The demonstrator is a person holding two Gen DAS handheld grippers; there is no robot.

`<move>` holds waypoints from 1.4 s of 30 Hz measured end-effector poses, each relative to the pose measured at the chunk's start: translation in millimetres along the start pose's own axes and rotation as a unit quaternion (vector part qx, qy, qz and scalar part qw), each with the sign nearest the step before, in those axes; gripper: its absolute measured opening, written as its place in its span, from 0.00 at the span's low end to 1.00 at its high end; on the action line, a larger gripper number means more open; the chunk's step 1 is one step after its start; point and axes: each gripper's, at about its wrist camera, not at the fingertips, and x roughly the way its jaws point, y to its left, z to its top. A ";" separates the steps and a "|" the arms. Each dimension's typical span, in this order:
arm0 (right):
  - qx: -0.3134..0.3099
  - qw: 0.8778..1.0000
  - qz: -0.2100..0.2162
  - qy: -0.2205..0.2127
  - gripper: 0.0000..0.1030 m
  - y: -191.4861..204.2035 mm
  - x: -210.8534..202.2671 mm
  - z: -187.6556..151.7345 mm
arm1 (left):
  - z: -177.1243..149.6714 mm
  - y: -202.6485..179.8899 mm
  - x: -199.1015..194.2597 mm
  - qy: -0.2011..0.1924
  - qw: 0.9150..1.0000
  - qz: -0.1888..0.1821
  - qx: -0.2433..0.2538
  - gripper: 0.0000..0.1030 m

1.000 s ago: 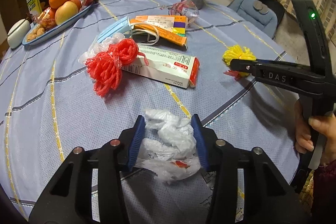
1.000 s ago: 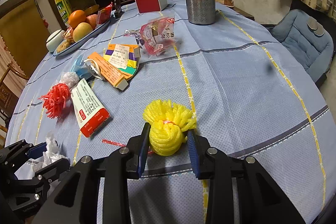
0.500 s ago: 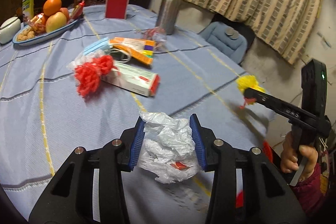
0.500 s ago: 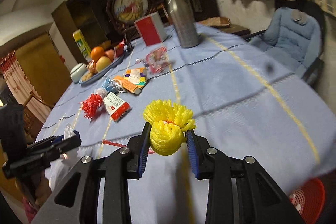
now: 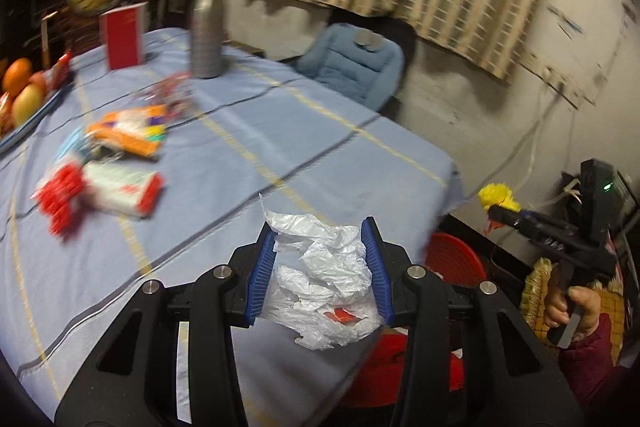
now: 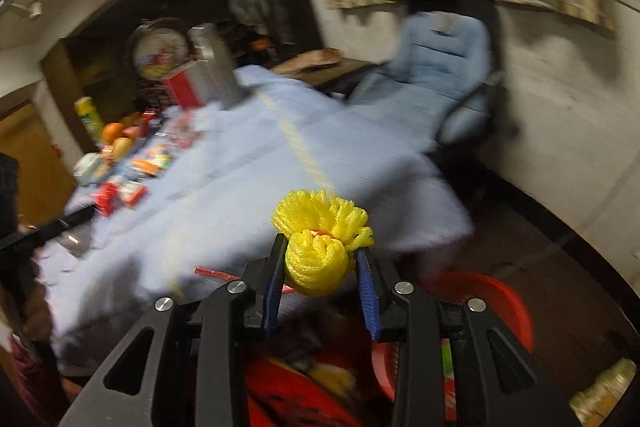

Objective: Collect trash
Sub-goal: 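Carry tissues and yellow net over the red wastebasket and open both tools, then move both tools back over the table toward the red mesh net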

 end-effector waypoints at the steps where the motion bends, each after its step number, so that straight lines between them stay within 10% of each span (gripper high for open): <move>1: 0.008 1.000 -0.016 0.008 0.34 -13.2 2.5 -6.4 | 3.3 -9.1 4.6 0.002 1.000 -0.007 0.009 0.42; 4: 0.035 0.996 -0.057 0.050 0.37 -49.8 21.8 -27.8 | 10.0 -35.5 19.1 0.014 0.999 -0.032 0.032 0.42; 8: 0.087 0.986 -0.094 0.104 0.66 -91.2 46.6 -51.3 | 18.7 -76.6 48.4 0.043 0.995 -0.068 0.065 0.42; 21: 0.178 0.979 -0.096 -0.017 0.78 -158.9 -11.7 -41.0 | 12.8 -217.4 156.8 0.143 0.962 -0.155 0.173 0.42; 25: 0.186 0.978 -0.094 -0.020 0.78 -164.4 -15.1 -41.2 | 5.3 -246.3 185.6 0.164 0.955 -0.150 0.197 0.60; 28: 0.190 0.977 -0.092 -0.020 0.78 -165.6 -19.5 -40.7 | 4.3 -251.9 188.1 0.149 0.958 -0.134 0.206 0.83; 42: 0.149 0.986 -0.076 -0.019 0.78 -129.2 -25.8 -32.8 | 18.0 -204.7 146.9 0.092 0.977 -0.072 0.177 0.92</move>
